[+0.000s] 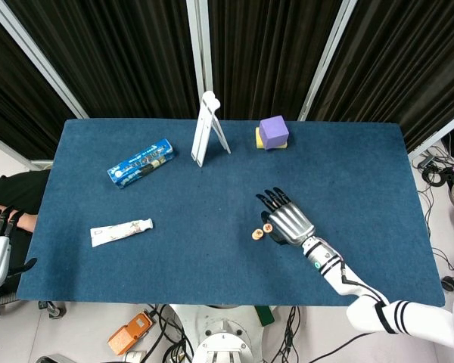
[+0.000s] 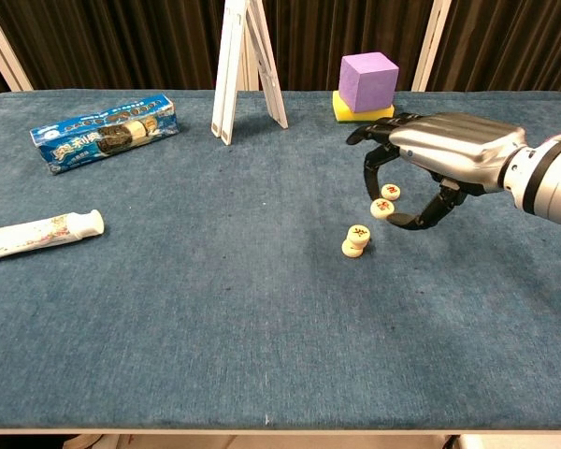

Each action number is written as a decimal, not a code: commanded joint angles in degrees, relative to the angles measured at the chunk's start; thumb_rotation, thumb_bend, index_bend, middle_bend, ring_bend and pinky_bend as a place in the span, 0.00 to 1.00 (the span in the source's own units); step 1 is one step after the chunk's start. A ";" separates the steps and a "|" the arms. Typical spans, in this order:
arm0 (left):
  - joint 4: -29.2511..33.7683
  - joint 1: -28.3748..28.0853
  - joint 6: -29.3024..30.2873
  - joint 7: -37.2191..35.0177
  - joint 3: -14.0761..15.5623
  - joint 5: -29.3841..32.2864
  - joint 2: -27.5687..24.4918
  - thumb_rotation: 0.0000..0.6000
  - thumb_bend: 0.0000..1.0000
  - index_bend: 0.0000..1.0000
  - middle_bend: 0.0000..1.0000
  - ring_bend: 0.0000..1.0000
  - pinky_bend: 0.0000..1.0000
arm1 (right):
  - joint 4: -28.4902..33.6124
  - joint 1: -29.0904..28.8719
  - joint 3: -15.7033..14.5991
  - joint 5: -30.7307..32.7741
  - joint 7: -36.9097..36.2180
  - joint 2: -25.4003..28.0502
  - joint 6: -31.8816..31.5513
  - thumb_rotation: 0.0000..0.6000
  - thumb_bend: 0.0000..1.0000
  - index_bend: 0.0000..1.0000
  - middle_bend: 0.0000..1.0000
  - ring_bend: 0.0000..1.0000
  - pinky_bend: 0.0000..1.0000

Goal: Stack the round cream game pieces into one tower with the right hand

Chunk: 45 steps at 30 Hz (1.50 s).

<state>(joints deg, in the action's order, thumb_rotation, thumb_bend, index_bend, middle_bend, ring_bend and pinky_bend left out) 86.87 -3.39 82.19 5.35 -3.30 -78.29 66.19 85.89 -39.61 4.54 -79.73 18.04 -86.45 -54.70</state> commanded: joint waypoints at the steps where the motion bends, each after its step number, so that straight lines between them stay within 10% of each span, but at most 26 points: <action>1: -0.01 0.04 0.03 -0.05 0.04 -0.02 0.07 1.00 0.03 0.10 0.03 0.01 0.00 | 1.54 -0.48 -0.57 0.30 2.38 0.62 1.05 1.00 0.49 0.53 0.13 0.00 0.03; 45: -1.15 -0.10 -0.55 -0.81 -0.11 0.18 0.57 1.00 0.03 0.10 0.03 0.01 0.00 | -5.85 -1.65 2.61 7.82 5.33 -2.02 1.06 1.00 0.44 0.44 0.13 0.00 0.03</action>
<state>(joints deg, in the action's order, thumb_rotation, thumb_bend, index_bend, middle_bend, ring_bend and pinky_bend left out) 85.70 -3.46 81.63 4.52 -3.40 -78.08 66.75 82.42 -41.26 6.14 -74.09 22.73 -88.24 -54.14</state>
